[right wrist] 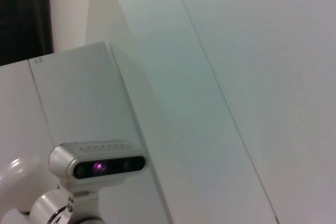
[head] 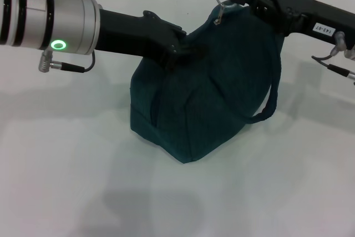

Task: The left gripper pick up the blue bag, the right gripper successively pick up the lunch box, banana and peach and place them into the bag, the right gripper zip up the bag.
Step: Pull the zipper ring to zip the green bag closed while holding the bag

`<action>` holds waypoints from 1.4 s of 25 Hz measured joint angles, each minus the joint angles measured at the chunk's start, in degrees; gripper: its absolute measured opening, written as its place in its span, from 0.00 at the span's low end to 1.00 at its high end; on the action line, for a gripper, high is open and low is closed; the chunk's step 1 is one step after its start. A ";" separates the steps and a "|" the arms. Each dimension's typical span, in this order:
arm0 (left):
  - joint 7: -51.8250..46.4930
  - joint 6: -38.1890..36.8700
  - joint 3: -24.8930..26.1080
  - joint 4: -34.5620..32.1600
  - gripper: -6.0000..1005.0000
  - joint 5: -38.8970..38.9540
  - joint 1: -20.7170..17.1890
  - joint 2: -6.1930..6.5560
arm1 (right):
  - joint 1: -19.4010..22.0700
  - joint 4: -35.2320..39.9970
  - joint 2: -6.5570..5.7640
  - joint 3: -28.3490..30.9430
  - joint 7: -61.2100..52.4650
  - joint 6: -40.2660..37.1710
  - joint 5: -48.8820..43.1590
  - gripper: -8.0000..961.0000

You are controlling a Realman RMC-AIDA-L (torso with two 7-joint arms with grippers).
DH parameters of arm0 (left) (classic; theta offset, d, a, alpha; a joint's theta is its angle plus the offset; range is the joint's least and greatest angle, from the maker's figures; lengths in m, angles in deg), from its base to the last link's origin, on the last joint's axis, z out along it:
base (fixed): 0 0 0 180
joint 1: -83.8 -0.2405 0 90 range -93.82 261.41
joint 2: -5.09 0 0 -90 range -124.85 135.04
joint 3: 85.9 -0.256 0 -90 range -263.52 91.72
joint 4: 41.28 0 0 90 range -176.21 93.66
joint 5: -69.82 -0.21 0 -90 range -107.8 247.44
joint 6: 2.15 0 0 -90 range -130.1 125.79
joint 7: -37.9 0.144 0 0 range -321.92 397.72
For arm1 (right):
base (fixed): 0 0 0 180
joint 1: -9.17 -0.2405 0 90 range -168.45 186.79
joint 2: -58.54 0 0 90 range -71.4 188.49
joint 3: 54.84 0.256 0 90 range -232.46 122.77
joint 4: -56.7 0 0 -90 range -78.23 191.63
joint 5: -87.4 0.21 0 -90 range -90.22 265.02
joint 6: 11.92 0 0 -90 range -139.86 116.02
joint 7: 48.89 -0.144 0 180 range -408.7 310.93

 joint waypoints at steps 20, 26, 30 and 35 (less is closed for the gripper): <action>0.31 0.07 0.39 -0.02 0.10 1.24 -0.32 0.11 | 4.25 -1.09 -0.18 1.59 -0.15 0.10 3.35 0.01; 0.32 -0.29 0.33 -0.36 0.10 2.14 -0.39 0.16 | 5.28 -1.09 -0.27 2.36 -0.06 0.13 3.65 0.01; 0.32 -0.41 0.43 -0.39 0.09 2.85 -0.41 0.25 | 6.25 -1.09 -0.28 3.07 -0.06 0.23 3.67 0.01; 0.32 -0.46 0.45 -0.41 0.09 2.86 -0.50 0.25 | 7.48 -1.11 -0.28 3.77 -0.07 0.63 3.74 0.01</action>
